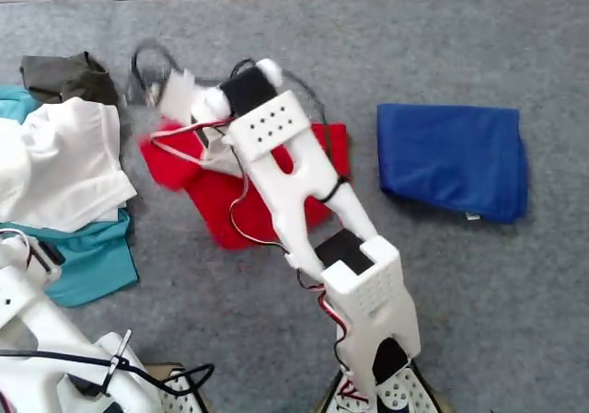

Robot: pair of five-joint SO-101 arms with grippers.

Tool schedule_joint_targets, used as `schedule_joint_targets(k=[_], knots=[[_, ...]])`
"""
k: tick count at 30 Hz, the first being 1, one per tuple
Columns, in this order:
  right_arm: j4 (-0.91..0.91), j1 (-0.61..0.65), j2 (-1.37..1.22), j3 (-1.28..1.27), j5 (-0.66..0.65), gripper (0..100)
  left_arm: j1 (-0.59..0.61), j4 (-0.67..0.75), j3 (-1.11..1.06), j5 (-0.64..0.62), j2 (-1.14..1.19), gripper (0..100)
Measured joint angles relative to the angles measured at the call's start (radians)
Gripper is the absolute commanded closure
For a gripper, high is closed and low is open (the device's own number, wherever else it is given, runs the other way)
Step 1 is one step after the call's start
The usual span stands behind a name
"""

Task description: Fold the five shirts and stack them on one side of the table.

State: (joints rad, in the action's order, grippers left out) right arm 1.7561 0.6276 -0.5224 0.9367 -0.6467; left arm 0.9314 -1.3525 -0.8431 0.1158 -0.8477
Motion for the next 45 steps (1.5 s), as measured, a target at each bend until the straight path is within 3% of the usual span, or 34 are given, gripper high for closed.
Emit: schedule_joint_targets(k=[8,12,16,24,33,38,45], knots=[[-0.126,0.143,0.002,0.601,0.288,98.4,0.005,0.0,0.0,0.0,0.0,76],[-0.245,0.172,0.038,0.671,0.376,98.4,0.005,0.0,0.0,0.0,0.0,76],[-0.25,0.121,0.044,0.637,0.43,98.4,0.005,0.0,0.0,0.0,0.0,76],[-0.025,-0.192,-0.023,0.373,0.45,98.4,0.005,0.0,0.0,0.0,0.0,76],[0.002,-0.473,-0.031,-0.19,0.348,98.4,-0.018,0.0,0.0,0.0,0.0,76],[-0.005,-0.528,0.095,-0.537,0.206,98.4,-0.17,0.003,0.0,-0.012,0.0,76],[-0.241,-0.598,0.301,-1.014,-0.021,98.4,-0.517,0.064,0.043,-0.221,0.0,76]])
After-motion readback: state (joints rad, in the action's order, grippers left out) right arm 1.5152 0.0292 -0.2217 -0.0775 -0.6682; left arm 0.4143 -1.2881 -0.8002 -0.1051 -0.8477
